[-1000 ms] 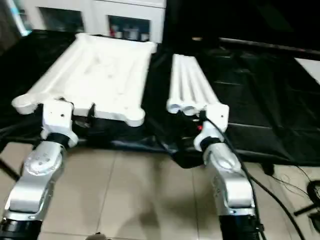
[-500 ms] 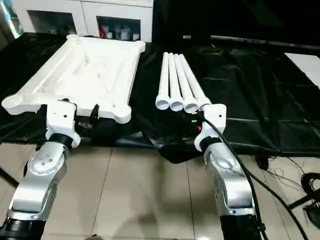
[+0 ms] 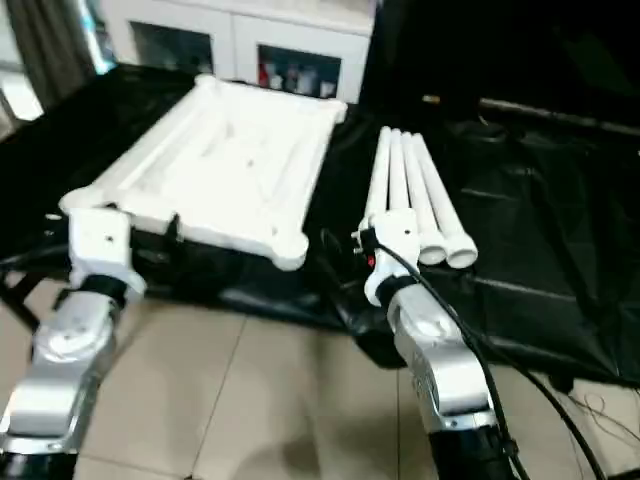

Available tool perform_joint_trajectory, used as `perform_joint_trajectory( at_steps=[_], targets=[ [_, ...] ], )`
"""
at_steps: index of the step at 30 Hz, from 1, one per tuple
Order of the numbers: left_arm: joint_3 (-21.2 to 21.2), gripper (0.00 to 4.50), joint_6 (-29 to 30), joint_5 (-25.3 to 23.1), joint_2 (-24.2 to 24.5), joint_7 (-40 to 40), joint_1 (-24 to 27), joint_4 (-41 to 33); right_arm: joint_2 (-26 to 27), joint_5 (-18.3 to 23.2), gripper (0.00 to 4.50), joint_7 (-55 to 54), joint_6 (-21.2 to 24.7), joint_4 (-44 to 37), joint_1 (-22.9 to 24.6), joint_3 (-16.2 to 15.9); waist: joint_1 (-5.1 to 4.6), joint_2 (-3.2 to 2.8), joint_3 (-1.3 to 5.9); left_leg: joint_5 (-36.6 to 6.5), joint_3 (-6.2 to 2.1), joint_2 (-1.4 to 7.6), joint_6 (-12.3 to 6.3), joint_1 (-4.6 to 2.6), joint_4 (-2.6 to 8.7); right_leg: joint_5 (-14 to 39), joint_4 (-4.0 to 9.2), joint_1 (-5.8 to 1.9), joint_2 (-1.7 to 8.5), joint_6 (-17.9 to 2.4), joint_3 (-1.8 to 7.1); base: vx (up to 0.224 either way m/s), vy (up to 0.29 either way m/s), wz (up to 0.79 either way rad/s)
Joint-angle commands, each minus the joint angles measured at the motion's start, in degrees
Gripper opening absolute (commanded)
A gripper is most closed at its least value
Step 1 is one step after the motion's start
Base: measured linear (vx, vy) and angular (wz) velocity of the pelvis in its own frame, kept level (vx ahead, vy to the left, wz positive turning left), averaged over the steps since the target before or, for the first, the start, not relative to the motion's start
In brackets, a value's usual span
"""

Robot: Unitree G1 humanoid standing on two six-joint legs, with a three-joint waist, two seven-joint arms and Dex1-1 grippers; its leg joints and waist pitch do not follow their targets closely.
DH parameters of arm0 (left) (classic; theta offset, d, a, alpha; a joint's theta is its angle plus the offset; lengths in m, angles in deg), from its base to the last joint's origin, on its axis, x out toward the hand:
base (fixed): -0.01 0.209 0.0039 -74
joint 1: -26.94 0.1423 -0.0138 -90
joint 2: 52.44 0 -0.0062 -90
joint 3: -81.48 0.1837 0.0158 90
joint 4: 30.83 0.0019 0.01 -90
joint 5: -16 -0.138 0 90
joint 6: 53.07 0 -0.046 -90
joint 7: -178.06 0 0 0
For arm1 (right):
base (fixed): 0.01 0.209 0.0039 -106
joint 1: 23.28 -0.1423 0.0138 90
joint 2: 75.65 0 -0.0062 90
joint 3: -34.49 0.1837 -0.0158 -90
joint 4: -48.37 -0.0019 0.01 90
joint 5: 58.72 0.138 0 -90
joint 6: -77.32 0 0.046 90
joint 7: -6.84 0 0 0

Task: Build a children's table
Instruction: Move to table

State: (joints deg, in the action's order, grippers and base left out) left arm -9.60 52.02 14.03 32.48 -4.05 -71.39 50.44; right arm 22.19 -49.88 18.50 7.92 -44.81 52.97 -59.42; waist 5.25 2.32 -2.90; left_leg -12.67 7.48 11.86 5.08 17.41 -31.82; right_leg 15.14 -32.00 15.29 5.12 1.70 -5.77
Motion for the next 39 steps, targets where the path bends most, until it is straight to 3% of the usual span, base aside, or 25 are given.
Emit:
perform_joint_trajectory(
  at_steps=[1,3,5,6,7,8,9,12,13,14,15,16,20,22,23,24,27,30,31,33,34,35,36,38,39],
  targets=[
    [0.00,4.48,0.43,0.08,0.22,-0.09,1.03,-1.30,-0.78,-0.38,4.50,-0.02,0.41,0.69,-0.44,0.91,0.53,-0.75,4.63,0.31,1.23,-2.23,-9.82,0.36,2.76,-1.57,2.36,-4.24,-0.53,-7.97,1.51,0.168,0.007,0.03],
    [-0.15,4.48,0.45,0.05,0.26,-0.25,1.21,-1.35,-0.88,-0.36,4.50,-0.11,0.42,0.77,-0.44,0.89,0.39,-0.69,4.95,6.56,0.37,-2.64,-13.74,-1.17,1.80,-8.47,0.95,-3.89,-1.86,-5.49,1.36,0.185,-0.004,0.09],
    [-0.24,4.48,0.45,0.05,0.30,-0.31,1.23,-1.31,-0.90,-0.29,4.50,-0.11,0.37,0.77,-0.40,0.94,-1.18,-1.05,5.64,18.71,-3.45,-0.94,-22.68,-6.37,0.76,-10.57,-2.92,0.52,-3.12,-1.91,0.54,0.190,-0.021,0.12],
    [-0.33,4.48,0.42,0.06,0.35,-0.41,1.22,-1.24,-0.81,-0.32,4.50,-0.10,0.32,0.77,-0.38,1.03,-2.46,-1.25,5.65,24.41,-7.76,2.89,-31.05,-12.28,0.10,0.44,-5.87,7.87,-1.28,-0.04,0.23,0.131,-0.097,-0.15],
    [-0.45,4.48,0.42,0.00,0.35,-0.55,1.20,-1.17,-0.74,-0.41,4.50,-0.03,0.24,0.67,-0.29,1.18,-3.64,-0.15,5.62,30.53,-11.19,4.97,-35.75,-12.50,0.76,7.00,-8.18,10.36,1.47,1.68,2.22,0.131,-0.097,-0.15],
    [-0.52,4.48,0.38,0.00,0.36,-0.61,1.21,-1.11,-0.72,-0.47,4.50,-0.03,0.18,0.57,-0.23,1.22,-2.86,0.54,4.92,27.60,-9.27,1.68,-33.04,-9.08,-0.05,4.95,-5.89,7.97,2.31,0.91,3.59,0.057,-0.136,-0.44],
    [-0.57,4.48,0.26,-0.01,0.40,-0.70,1.25,-0.94,-0.73,-0.51,4.50,-0.07,0.06,0.39,-0.09,1.31,3.50,3.22,2.52,-3.96,-2.06,-8.41,-18.94,6.55,-9.79,-0.04,3.02,-7.43,7.73,1.10,14.24,0.096,-0.049,-0.03],
    [-0.62,4.48,0.11,-0.01,0.47,-0.80,1.35,-0.80,-0.82,-0.53,4.50,-0.18,0.03,0.19,0.10,1.45,3.16,3.21,2.61,0.54,-2.38,-5.53,-7.44,8.62,-9.83,-14.58,1.98,-8.04,5.47,-8.40,10.60,0.149,-0.007,0.10],
    [-0.61,4.48,0.08,-0.01,0.48,-0.83,1.42,-0.82,-0.88,-0.41,4.50,-0.16,0.06,0.09,0.16,1.55,2.97,1.11,3.13,6.81,-2.75,-3.15,-7.99,7.95,-4.86,-14.38,2.40,-7.74,4.10,-8.65,6.81,0.171,0.008,0.06],
    [-0.64,4.48,0.06,0.05,0.56,-0.89,1.47,-0.85,-1.02,-0.40,4.50,-0.21,-0.03,-0.11,0.29,1.70,1.92,-2.16,3.87,11.47,-3.44,-1.76,-10.98,3.68,0.06,-6.79,1.55,-6.42,-0.65,-4.78,1.41,0.202,0.017,0.04],
    [-0.66,4.48,0.04,0.07,0.60,-0.92,1.48,-0.83,-1.07,-0.40,4.50,-0.21,-0.06,-0.17,0.33,1.76,0.24,-3.49,3.88,7.07,-7.09,-0.02,-15.67,0.68,1.09,-0.29,-3.31,-3.12,-3.76,-2.64,-0.88,0.254,0.012,-0.13],
    [-0.76,4.48,0.00,0.09,0.66,-1.02,1.47,-0.76,-1.09,-0.42,4.50,-0.20,-0.10,-0.20,0.34,1.84,-1.32,-3.48,6.28,11.25,-12.82,3.37,-28.19,-7.26,-0.70,11.73,-10.33,5.05,-4.30,0.69,-0.30,0.254,0.012,-0.13],
    [-1.09,4.48,-0.12,-0.13,0.48,-1.24,1.56,-0.70,-1.18,-0.45,4.50,-0.15,-0.09,-0.12,0.29,1.89,-0.62,-0.37,4.15,5.82,-6.76,2.63,-26.21,-1.83,2.05,-1.35,-12.67,9.41,-1.87,3.45,2.44,0.156,-0.009,-0.06],
    [-1.02,4.48,-0.06,0.01,0.65,-1.10,1.83,-1.02,-0.90,-0.68,4.50,-0.03,-0.02,0.04,0.12,2.08,-0.33,2.01,1.72,-12.42,-1.59,-0.43,-21.75,1.28,3.88,-4.91,-4.34,7.03,-0.10,-1.41,4.97,0.097,-0.062,-0.03],
    [-1.02,4.48,-0.05,0.03,0.69,-1.09,1.88,-1.05,-0.84,-0.71,4.50,-0.04,0.00,0.07,0.09,2.09,0.07,4.90,2.82,-16.69,-0.12,-3.10,-18.24,1.96,0.61,4.68,0.08,4.35,1.86,0.75,8.75,0.092,-0.149,0.15],
    [-1.03,4.48,-0.04,0.03,0.72,-1.09,1.95,-1.08,-0.78,-0.75,4.50,-0.06,0.03,0.13,0.06,2.11,2.45,4.57,2.33,-10.01,-0.51,-6.18,-10.11,1.58,-10.32,46.09,5.91,1.80,8.44,-0.99,14.58,0.103,-0.152,0.13],
    [-1.04,4.48,-0.10,-0.02,0.64,-1.22,1.90,-1.05,-0.73,-0.80,4.50,-0.17,0.10,0.17,0.04,2.14,3.04,3.65,2.10,-5.08,-2.95,-5.11,-5.51,4.16,-10.02,39.96,4.30,-1.07,7.92,-8.04,13.75,0.109,-0.081,0.03],
    [-0.68,4.48,0.73,-0.94,0.68,-1.26,1.69,-1.08,-0.53,-0.80,4.50,-1.40,0.32,-0.20,0.35,2.66,2.88,0.03,2.34,-0.02,-2.22,-2.10,-4.87,1.92,-0.84,23.79,3.55,-0.11,2.00,-14.57,7.16,0.110,0.036,0.04],
    [-0.70,4.48,0.58,-0.86,0.64,-1.32,1.66,-1.03,-0.48,-0.75,4.50,-1.49,0.38,-0.24,0.38,2.74,0.42,-1.38,2.86,-0.77,-6.41,2.58,-7.10,-1.74,2.28,10.29,-2.73,4.49,-1.87,-10.62,3.51,0.108,0.094,0.05],
    [-0.51,4.48,2.09,0.41,0.54,-2.77,1.33,-0.61,0.14,-0.28,4.50,-2.30,1.13,-0.69,0.77,3.62,-0.34,-1.33,4.49,19.89,-9.26,4.07,-13.72,-5.68,-1.02,-2.48,-7.34,10.21,-0.50,-4.38,3.59,0.151,0.089,0.10],
    [-0.12,4.48,1.62,0.21,0.69,-2.84,0.86,0.10,0.41,-0.17,4.50,-2.66,1.43,-1.02,1.12,4.07,0.05,-1.90,4.89,38.77,-3.77,3.67,-10.57,-5.56,-3.58,-9.41,-5.62,12.52,0.36,-2.35,4.88,0.142,0.080,0.12],
    [-0.05,4.48,1.45,0.15,0.72,-2.83,0.76,0.25,0.47,-0.15,4.50,-2.73,1.48,-1.08,1.19,4.16,-0.05,1.02,5.49,45.92,-1.43,1.84,-8.02,-5.24,-5.21,-16.43,-4.11,12.04,0.58,-1.76,5.74,0.000,0.116,-0.17],
    [0.17,4.48,1.19,0.01,0.78,-2.87,0.48,0.56,0.46,-0.35,4.50,-2.95,1.45,-1.24,1.36,4.26,0.46,2.45,5.21,36.52,3.33,-3.84,-4.50,-1.92,-5.09,-23.73,-2.83,9.59,-1.07,-2.61,7.49,-0.056,0.120,-0.39],
    [0.60,4.48,1.21,-0.35,0.87,-2.91,-0.16,1.07,0.49,-0.52,4.50,-3.30,1.48,-1.55,1.70,4.49,4.07,4.03,4.90,-3.12,1.61,-5.67,-4.48,3.85,-11.10,-20.91,2.47,3.59,9.07,-12.01,20.46,-0.043,0.119,-0.37],
    [0.74,4.48,1.30,-0.50,0.83,-2.89,-0.45,1.31,0.61,-0.33,4.50,-3.40,1.66,-1.71,1.88,4.67,5.00,4.44,4.13,-15.49,-2.66,-6.07,-1.34,5.74,-13.35,-13.26,3.78,2.49,8.37,-16.45,23.00,-0.032,0.134,-0.50]
  ],
)
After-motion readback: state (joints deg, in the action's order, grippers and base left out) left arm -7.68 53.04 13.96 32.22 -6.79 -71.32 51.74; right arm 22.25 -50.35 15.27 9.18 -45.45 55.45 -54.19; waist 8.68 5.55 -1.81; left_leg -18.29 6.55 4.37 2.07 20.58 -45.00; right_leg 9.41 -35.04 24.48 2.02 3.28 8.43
